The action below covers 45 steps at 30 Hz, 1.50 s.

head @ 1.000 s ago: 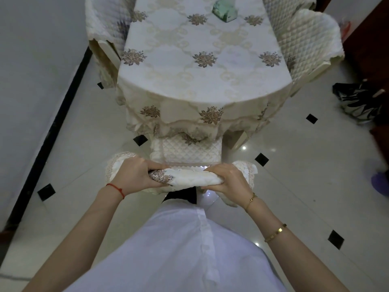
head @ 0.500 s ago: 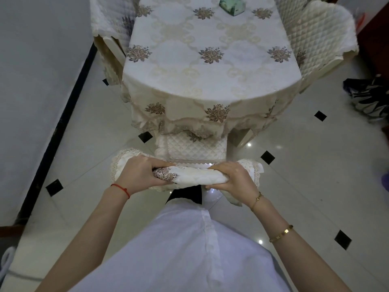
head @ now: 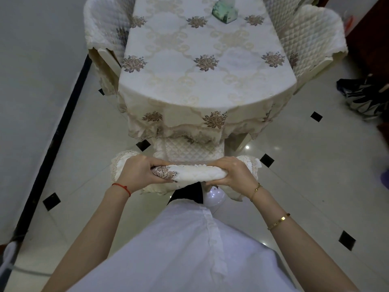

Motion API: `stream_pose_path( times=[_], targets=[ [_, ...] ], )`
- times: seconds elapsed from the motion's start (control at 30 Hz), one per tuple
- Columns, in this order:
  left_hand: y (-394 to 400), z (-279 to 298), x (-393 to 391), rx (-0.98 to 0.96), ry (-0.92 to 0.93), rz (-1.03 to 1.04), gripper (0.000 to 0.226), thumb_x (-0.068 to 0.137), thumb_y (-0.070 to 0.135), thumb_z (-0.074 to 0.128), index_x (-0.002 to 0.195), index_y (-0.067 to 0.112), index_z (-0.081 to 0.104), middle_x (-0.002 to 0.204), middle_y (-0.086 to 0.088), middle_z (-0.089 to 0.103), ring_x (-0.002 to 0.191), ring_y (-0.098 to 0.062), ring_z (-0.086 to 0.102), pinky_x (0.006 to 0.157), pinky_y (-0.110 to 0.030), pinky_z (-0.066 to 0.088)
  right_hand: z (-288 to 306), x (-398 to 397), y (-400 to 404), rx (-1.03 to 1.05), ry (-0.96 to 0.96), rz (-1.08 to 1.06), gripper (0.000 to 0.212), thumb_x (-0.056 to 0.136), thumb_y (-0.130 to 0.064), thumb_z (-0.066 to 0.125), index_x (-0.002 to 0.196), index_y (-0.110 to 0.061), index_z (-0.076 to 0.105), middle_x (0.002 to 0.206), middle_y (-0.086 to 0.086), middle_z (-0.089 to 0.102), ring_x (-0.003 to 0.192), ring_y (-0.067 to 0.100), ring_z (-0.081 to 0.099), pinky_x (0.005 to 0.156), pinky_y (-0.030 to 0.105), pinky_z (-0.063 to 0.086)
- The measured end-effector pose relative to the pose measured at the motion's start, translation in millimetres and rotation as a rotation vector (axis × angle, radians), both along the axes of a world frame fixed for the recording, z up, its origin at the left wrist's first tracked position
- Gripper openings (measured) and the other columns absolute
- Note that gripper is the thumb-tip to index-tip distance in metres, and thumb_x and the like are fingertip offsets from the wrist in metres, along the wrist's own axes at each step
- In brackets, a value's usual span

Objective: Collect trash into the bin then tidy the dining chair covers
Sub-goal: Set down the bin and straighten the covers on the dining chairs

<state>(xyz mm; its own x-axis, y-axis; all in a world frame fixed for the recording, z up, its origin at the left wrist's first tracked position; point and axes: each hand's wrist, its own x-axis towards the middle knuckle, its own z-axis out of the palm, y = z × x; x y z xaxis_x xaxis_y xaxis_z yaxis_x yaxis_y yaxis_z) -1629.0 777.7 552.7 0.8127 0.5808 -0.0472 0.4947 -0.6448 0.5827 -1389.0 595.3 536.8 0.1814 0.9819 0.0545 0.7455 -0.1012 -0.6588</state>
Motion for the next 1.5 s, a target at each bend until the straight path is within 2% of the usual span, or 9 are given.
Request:
stream_pose_path(
  times=[0.3, 0.57, 0.73, 0.83, 0.93, 1.03, 1.23, 1.37, 1.5],
  targets=[
    [0.1, -5.7, 3.9, -0.018, -0.024, 0.010, 0.070, 0.051, 0.098, 0.039, 0.099, 0.056, 0.067, 0.073, 0.017, 0.072, 0.067, -0.003, 0.064, 0.056, -0.028, 0.048, 0.2, 5.1, -0.3, -0.019, 0.002, -0.014, 0.049, 0.063, -0.051, 0.080, 0.103, -0.025, 0.071, 0.092, -0.010, 0.072, 0.086, 0.002, 0.060, 0.084, 0.006, 0.035],
    [-4.1, 0.3, 4.1, -0.050, -0.030, -0.012, 0.037, 0.049, 0.095, 0.047, 0.082, 0.076, 0.050, 0.079, 0.023, 0.072, 0.072, 0.000, 0.064, 0.059, -0.022, 0.049, 4.3, 3.8, -2.9, -0.037, -0.013, -0.023, 0.054, 0.064, -0.064, 0.069, 0.103, -0.026, 0.072, 0.092, -0.009, 0.072, 0.086, 0.005, 0.059, 0.081, 0.008, 0.036],
    [-12.2, 8.5, 7.0, -0.048, 0.067, -0.052, 0.055, 0.057, 0.076, 0.066, 0.106, 0.050, 0.067, 0.085, 0.023, 0.072, 0.077, 0.002, 0.063, 0.069, -0.027, 0.052, 8.2, 3.5, -7.2, -0.112, -0.044, -0.024, 0.057, 0.065, -0.061, 0.073, 0.112, -0.028, 0.068, 0.101, -0.010, 0.069, 0.093, 0.007, 0.053, 0.085, 0.023, 0.039],
    [-21.7, 11.1, 5.2, -0.037, 0.110, -0.071, 0.058, 0.068, 0.056, 0.078, 0.121, 0.036, 0.064, 0.102, 0.018, 0.070, 0.091, -0.001, 0.063, 0.080, -0.023, 0.050, 11.9, -0.9, -14.8, -0.141, -0.032, -0.077, 0.067, 0.068, -0.058, 0.074, 0.126, -0.028, 0.059, 0.119, -0.009, 0.062, 0.111, 0.010, 0.049, 0.099, 0.028, 0.038],
    [-33.4, 21.6, 2.8, -0.021, 0.089, -0.080, 0.065, 0.072, 0.050, 0.078, 0.130, 0.029, 0.058, 0.123, 0.011, 0.064, 0.108, -0.006, 0.060, 0.088, -0.016, 0.045, 21.9, -8.1, -27.9, -0.104, 0.010, -0.144, 0.063, 0.077, -0.055, 0.069, 0.132, -0.028, 0.052, 0.127, -0.012, 0.055, 0.121, 0.006, 0.040, 0.103, 0.024, 0.032],
    [-48.8, 37.3, 1.5, 0.064, 0.024, -0.053, 0.061, 0.079, 0.054, 0.068, 0.133, 0.027, 0.056, 0.128, 0.009, 0.061, 0.111, -0.007, 0.059, 0.091, -0.016, 0.043, 29.6, -14.4, -44.5, 0.009, -0.030, -0.239, 0.048, 0.087, -0.044, 0.063, 0.131, -0.024, 0.054, 0.126, -0.010, 0.057, 0.121, 0.007, 0.042, 0.103, 0.023, 0.033],
    [-68.5, 50.8, -1.6, 0.179, -0.060, 0.092, 0.043, 0.088, 0.042, 0.065, 0.127, 0.024, 0.061, 0.118, 0.007, 0.067, 0.108, -0.009, 0.060, 0.086, -0.015, 0.039, 33.1, -15.7, -65.5, 0.087, -0.117, -0.313, 0.035, 0.090, -0.030, 0.064, 0.123, -0.018, 0.060, 0.118, -0.005, 0.063, 0.114, 0.013, 0.052, 0.100, 0.032, 0.043],
    [-68.0, 50.5, 0.3, 0.179, -0.064, 0.105, 0.037, 0.088, 0.040, 0.064, 0.123, 0.026, 0.063, 0.116, 0.009, 0.067, 0.103, -0.007, 0.061, 0.081, -0.013, 0.040, 33.4, -7.2, -65.0, 0.062, -0.111, -0.341, 0.035, 0.090, -0.029, 0.064, 0.122, -0.018, 0.061, 0.118, -0.005, 0.063, 0.114, 0.013, 0.052, 0.100, 0.031, 0.043],
    [-56.6, 52.9, 6.3, 0.205, -0.048, 0.117, 0.036, 0.088, 0.036, 0.065, 0.121, 0.024, 0.064, 0.116, 0.009, 0.067, 0.106, -0.009, 0.061, 0.087, -0.014, 0.039, 38.7, 5.8, -51.3, 0.045, -0.131, -0.325, 0.033, 0.090, -0.032, 0.062, 0.122, -0.021, 0.061, 0.117, -0.008, 0.063, 0.111, 0.011, 0.051, 0.098, 0.030, 0.043]
  ],
)
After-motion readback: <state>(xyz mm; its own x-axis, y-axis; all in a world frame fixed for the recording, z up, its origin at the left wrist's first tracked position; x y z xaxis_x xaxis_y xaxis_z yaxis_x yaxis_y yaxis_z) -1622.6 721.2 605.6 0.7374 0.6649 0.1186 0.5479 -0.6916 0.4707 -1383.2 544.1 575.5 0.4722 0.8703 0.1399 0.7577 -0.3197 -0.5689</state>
